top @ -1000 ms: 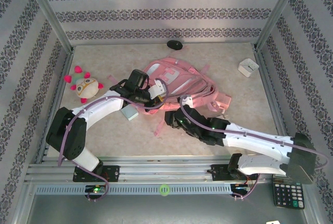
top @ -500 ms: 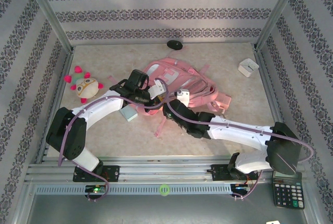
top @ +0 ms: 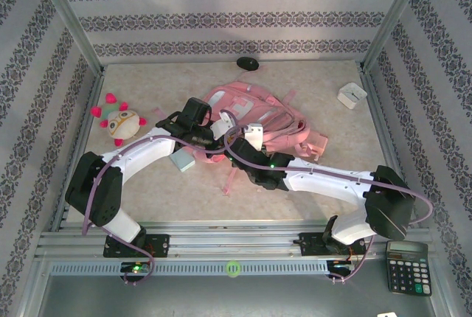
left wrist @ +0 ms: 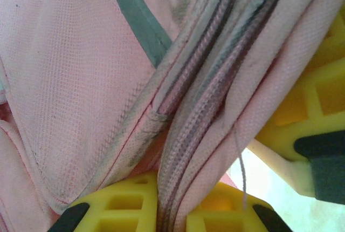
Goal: Pack books, pencil case, and school supplies into a backpack
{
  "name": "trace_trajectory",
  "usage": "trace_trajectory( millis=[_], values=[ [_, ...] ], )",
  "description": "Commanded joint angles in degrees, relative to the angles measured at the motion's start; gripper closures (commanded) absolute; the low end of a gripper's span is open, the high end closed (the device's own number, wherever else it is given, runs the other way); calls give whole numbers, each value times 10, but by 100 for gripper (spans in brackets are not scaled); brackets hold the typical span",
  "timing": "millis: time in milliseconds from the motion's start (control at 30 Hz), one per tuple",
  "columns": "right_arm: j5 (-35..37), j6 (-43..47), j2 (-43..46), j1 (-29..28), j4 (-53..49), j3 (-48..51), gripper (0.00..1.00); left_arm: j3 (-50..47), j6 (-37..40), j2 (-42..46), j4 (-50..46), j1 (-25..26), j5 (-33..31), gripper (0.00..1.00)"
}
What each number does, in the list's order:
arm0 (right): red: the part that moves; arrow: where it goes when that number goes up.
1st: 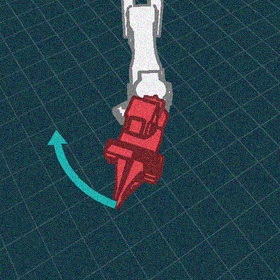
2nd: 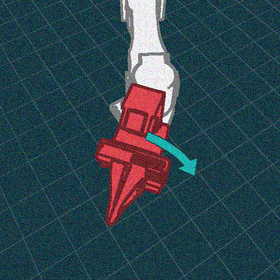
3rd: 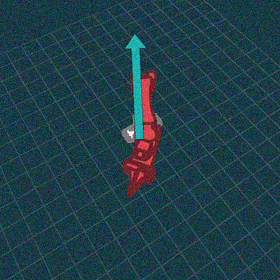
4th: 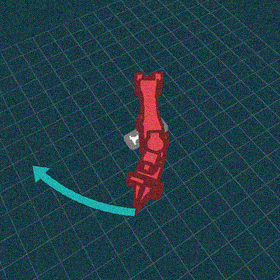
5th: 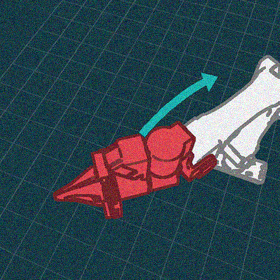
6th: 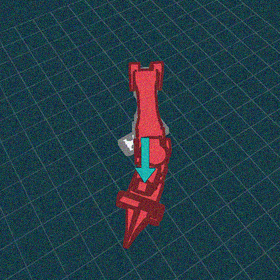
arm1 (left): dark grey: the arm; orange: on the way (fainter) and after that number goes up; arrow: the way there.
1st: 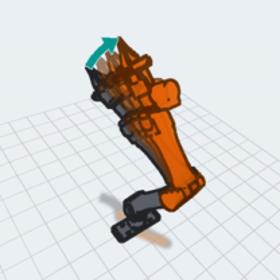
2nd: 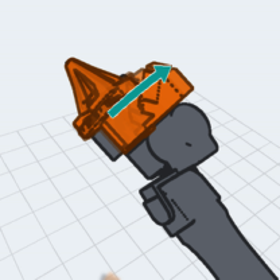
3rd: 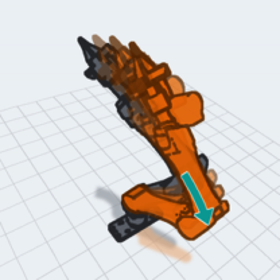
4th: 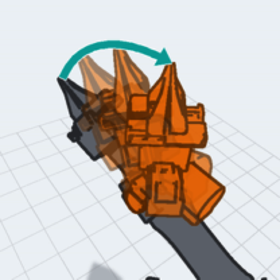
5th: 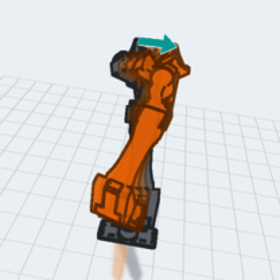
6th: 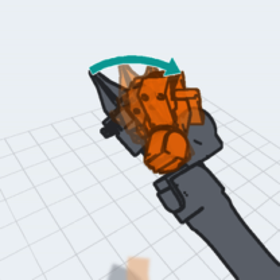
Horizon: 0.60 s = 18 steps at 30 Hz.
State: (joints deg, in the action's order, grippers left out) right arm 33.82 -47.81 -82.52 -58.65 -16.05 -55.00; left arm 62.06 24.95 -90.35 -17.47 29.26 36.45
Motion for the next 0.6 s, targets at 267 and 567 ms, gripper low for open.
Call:
trace_trajectory(
  millis=[267,567],
  values=[
    [53,9,-6,15,-47,6,69,15,-32,22,-27,0,31,100],
    [59,30,-16,16,-58,-8,100,12,-30,27,-27,-2,15,100]
  ],
)
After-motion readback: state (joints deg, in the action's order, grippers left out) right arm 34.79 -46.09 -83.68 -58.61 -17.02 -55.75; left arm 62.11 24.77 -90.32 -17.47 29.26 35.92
